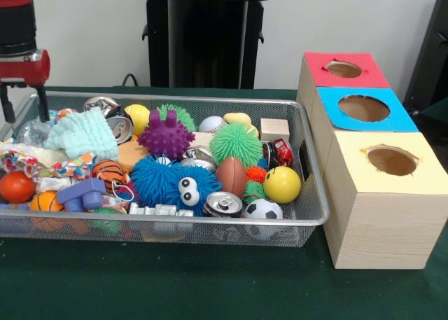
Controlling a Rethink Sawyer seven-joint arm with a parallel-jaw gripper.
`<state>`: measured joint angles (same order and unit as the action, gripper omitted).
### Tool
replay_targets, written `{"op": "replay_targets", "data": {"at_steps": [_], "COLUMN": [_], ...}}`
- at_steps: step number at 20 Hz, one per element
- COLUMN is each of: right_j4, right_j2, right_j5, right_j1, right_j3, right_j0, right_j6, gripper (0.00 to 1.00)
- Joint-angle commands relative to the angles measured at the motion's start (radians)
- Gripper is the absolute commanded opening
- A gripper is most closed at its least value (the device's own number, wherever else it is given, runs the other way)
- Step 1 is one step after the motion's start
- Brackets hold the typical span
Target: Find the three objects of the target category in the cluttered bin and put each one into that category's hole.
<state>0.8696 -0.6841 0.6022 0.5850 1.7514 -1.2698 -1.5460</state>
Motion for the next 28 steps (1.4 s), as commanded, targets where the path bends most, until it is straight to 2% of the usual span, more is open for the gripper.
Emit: {"op": "replay_targets", "data": {"at_steps": [1,13,16,21,28], "right_j4": [0.081,0.114,0.109,0.067,0.04], "right_j2": [0.051,0.084,0.07,0.035,0.016], "right_j5": [-0.06,-0.111,-0.101,-0.029,0.01], "right_j1": [-0.075,-0.136,-0.113,-0.082,-0.04], "right_j3": [0.016,-0.025,-0.035,-0.063,-0.063], "right_j0": [0.024,0.041,0.034,-0.013,-0.041], "right_j6": [0.082,0.083,0.115,0.212,0.247], "gripper": [1.0,1.0,1.0,1.0,1.0]}}
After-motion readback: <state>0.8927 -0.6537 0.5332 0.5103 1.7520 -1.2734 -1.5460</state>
